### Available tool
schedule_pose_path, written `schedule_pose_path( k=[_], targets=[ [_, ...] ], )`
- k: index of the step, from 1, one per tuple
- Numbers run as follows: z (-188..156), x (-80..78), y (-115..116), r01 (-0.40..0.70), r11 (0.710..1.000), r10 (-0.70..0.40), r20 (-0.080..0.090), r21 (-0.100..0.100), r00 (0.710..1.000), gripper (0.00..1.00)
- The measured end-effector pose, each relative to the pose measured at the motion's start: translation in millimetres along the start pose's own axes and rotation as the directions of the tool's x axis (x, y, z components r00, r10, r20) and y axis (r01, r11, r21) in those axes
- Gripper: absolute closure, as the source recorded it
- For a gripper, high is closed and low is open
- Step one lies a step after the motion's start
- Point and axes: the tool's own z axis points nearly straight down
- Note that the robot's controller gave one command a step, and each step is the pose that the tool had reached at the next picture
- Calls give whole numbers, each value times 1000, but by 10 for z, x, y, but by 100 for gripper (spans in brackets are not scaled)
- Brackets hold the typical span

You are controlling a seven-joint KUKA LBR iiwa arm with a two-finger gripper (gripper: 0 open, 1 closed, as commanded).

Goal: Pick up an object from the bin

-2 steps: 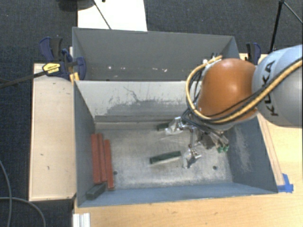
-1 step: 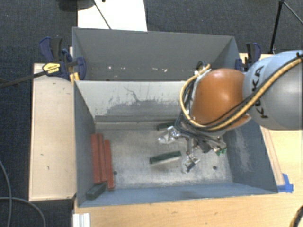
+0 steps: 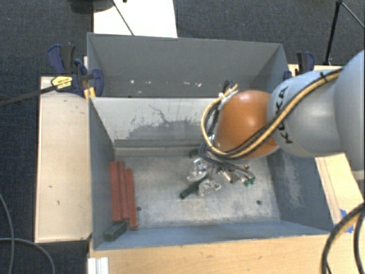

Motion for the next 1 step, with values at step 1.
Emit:
schedule_pose_path(
  k=[1],
  targets=[
    [0,0,0,-1,1000,1,0,0,1000,100]
  ],
)
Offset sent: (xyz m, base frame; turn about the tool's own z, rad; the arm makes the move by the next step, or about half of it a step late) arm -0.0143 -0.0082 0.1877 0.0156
